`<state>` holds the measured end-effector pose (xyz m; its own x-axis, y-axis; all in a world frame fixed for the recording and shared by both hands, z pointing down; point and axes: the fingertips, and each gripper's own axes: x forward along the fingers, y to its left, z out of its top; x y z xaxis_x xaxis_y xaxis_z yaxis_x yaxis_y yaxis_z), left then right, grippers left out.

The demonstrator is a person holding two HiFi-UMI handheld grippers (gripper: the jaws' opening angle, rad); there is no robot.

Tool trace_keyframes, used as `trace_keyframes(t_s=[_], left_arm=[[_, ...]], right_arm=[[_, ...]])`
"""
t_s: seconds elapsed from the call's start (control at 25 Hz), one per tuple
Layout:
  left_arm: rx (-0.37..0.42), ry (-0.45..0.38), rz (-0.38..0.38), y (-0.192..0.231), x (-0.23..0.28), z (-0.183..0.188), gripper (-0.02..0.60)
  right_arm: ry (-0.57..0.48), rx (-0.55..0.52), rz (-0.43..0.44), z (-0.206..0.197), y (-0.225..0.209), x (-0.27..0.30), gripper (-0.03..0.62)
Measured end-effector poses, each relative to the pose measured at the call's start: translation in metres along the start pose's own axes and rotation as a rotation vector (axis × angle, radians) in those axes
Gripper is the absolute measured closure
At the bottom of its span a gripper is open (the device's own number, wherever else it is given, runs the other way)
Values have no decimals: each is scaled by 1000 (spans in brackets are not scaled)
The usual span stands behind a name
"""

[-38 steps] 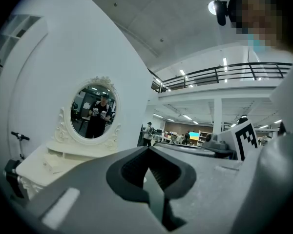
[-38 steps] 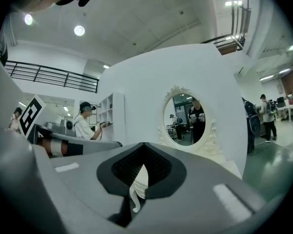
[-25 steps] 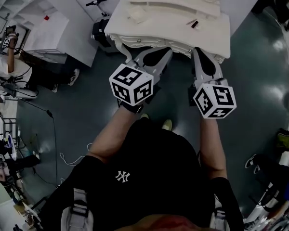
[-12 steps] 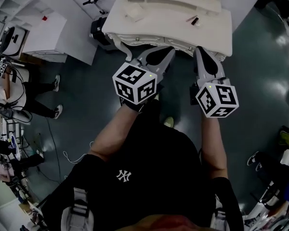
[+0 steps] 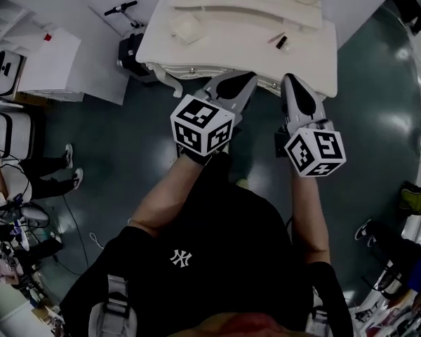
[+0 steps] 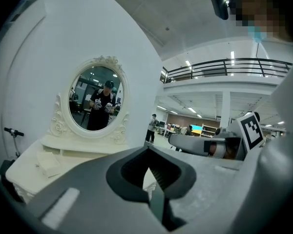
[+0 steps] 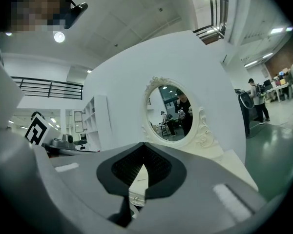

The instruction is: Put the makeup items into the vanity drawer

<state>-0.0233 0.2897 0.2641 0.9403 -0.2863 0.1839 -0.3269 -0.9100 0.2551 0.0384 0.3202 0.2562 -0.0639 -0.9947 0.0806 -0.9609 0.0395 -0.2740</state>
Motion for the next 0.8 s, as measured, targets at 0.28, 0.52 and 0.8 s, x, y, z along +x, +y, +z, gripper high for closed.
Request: trace_keyframes(t_s=[0.28,0.52,0.8], left_arm=[[-28,32,-27,77,38,4,581],[-13,77,-90,113,72,-2,581],[-10,140,-136,137,114,-18,581]], right_arm=[[24,3,-61,-8,-17,75,570],[40,-11,-108,-11,-27,122,569],[40,3,-182,-8,-56,148,569]])
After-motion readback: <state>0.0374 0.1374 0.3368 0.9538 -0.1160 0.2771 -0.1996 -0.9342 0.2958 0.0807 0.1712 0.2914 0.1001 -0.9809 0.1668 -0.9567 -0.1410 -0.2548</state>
